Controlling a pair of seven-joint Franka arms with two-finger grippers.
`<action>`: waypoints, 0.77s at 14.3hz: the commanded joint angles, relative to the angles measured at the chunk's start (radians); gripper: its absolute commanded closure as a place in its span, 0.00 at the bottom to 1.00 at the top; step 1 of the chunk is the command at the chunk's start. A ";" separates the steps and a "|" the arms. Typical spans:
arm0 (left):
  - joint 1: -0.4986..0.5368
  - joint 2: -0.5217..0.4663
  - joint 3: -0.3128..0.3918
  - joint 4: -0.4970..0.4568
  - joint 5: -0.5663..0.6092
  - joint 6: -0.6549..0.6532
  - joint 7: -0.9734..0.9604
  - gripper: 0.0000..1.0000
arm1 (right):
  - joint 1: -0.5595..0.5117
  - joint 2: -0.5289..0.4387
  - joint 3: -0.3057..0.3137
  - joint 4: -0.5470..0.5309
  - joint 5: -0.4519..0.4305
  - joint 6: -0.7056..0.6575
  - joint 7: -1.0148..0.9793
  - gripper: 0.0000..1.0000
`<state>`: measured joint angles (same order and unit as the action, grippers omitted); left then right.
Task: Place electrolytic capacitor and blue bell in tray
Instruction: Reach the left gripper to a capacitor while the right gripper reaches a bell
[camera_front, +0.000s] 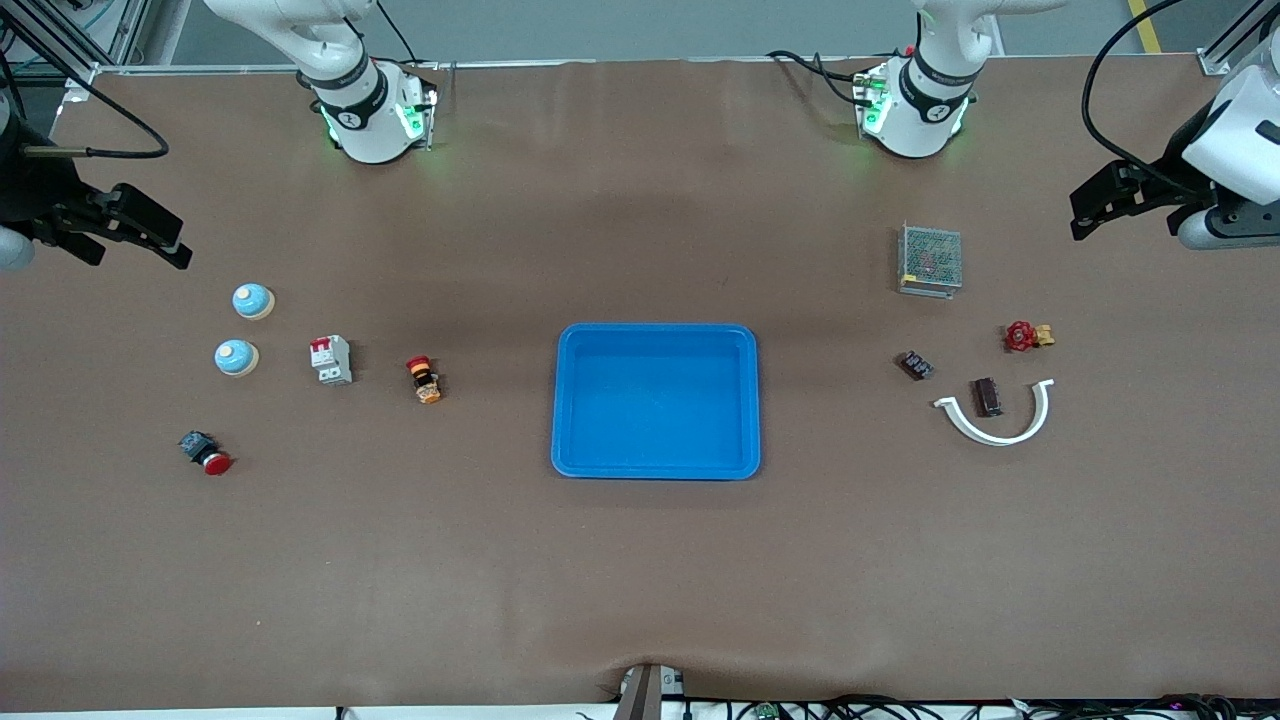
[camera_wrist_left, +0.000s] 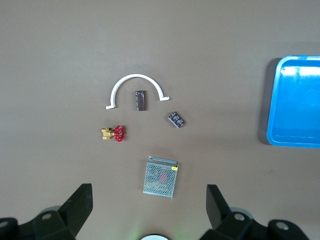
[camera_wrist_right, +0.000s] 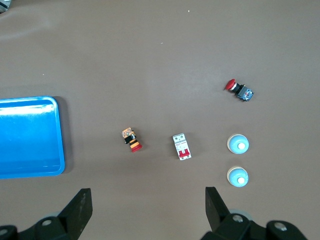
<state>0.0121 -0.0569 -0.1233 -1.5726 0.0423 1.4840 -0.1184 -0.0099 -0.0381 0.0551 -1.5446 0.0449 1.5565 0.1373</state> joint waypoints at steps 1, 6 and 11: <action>0.006 0.006 0.002 0.019 -0.012 -0.019 0.023 0.00 | -0.010 -0.011 -0.006 -0.012 0.013 0.002 0.004 0.00; 0.002 0.092 -0.001 0.088 0.002 -0.059 -0.004 0.00 | -0.036 -0.011 -0.006 -0.025 0.004 0.010 -0.001 0.00; 0.002 0.129 -0.001 -0.032 0.004 0.008 -0.142 0.00 | -0.051 -0.011 -0.009 -0.250 0.000 0.233 -0.013 0.00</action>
<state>0.0137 0.0678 -0.1222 -1.5555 0.0424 1.4550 -0.1876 -0.0423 -0.0329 0.0411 -1.6786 0.0442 1.6849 0.1347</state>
